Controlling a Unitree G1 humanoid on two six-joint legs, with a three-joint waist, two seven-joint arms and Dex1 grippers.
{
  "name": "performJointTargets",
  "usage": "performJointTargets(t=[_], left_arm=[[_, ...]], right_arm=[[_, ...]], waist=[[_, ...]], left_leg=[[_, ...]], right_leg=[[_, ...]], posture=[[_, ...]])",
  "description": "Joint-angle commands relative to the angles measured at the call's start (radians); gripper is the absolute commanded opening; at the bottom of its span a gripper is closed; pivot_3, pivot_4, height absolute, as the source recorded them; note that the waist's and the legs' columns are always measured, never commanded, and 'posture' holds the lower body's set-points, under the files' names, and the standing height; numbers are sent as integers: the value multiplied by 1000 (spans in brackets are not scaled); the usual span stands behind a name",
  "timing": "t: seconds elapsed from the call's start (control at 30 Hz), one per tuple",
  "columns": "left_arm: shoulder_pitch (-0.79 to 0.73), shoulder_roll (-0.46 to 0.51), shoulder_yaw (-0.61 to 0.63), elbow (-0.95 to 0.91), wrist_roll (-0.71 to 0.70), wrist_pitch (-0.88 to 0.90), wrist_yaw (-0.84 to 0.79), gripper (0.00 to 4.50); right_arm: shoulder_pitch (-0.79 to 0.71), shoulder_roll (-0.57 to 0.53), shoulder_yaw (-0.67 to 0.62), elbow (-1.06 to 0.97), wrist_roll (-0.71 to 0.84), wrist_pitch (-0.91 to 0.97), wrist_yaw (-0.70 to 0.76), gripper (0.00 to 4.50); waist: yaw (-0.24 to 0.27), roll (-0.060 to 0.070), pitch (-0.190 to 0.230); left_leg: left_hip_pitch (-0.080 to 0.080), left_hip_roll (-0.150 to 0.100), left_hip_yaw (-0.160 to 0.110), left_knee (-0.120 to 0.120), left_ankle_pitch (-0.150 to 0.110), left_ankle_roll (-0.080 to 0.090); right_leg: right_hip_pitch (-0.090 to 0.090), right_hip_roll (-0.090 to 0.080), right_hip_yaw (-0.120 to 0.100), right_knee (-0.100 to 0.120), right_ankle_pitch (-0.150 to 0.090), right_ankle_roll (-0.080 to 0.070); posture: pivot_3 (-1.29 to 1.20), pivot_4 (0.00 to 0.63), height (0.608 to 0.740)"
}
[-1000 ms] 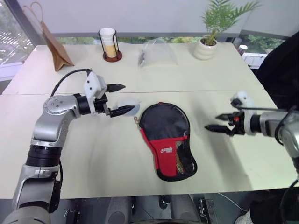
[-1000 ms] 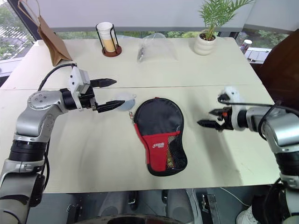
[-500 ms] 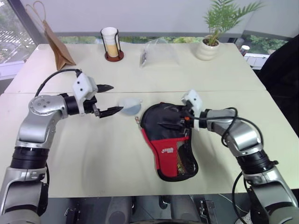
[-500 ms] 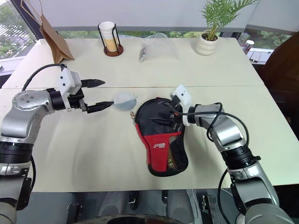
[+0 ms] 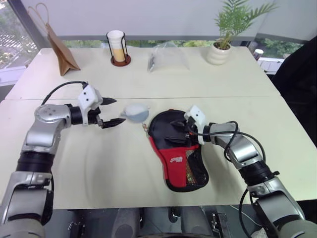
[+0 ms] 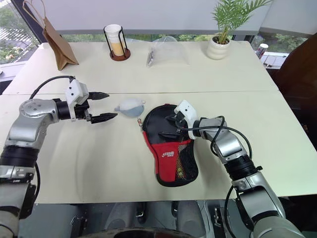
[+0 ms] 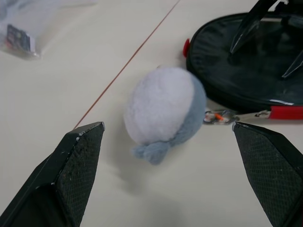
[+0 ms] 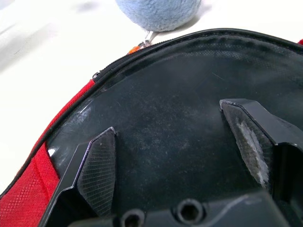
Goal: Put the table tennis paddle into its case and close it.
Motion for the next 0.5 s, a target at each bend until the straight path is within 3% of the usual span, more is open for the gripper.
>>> performJointTargets(t=[0.03,0.23,0.43,0.5], left_arm=[[-76,-43,-33,137,43,-84,-26,4500],[-198,-151,-91,432,135,-224,-39,4500],[-281,-208,-90,609,186,-317,-10,4500],[-297,-222,-83,642,190,-336,-5,3963]], right_arm=[[29,7,41,25,-47,16,8,3935],[54,5,46,-8,-61,26,8,3935],[64,8,40,-33,-65,41,-2,3935],[65,9,39,-37,-66,44,-5,3998]], waist=[[-1,-1,-1],[-1,-1,-1],[-1,-1,-1],[-1,-1,-1]], left_leg=[[0,0,0,0,0,0],[1,-1,1,1,0,0],[1,-1,0,1,0,0],[1,0,0,1,0,0]], right_leg=[[0,0,0,0,0,0],[0,0,0,5,-1,1],[0,0,0,5,-1,1],[0,0,0,5,-1,1]], posture=[[0,150,735],[0,150,735],[0,150,735],[0,150,735]])
